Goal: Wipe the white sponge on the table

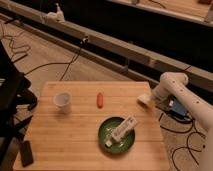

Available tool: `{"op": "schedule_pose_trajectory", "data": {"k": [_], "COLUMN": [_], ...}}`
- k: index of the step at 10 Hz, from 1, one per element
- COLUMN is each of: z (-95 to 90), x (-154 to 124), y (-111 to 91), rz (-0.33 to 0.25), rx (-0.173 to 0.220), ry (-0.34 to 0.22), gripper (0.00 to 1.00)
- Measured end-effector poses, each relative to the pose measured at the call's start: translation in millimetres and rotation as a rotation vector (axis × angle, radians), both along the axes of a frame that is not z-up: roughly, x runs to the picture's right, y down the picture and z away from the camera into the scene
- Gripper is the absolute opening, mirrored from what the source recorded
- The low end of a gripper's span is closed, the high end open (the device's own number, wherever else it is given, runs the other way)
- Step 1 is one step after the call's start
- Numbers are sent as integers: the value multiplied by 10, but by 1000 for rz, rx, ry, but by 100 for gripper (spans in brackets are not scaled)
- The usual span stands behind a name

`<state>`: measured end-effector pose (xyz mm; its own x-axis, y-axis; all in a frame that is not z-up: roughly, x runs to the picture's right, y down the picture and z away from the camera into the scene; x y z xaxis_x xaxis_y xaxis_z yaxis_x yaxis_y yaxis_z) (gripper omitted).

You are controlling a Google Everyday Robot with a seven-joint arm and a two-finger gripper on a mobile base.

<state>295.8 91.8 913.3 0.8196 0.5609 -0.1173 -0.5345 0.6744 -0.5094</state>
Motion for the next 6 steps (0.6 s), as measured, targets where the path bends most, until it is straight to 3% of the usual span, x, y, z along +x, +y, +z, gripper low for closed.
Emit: {"op": "schedule_pose_trajectory", "data": {"k": [2, 4, 6], "z": [39, -32, -154], "x": [-322, -593, -725], "y": [-56, 35, 249], "rz": [2, -13, -28], "rx": [11, 1, -30], "ry": [-54, -122, -179], "gripper": [0, 0, 0]}}
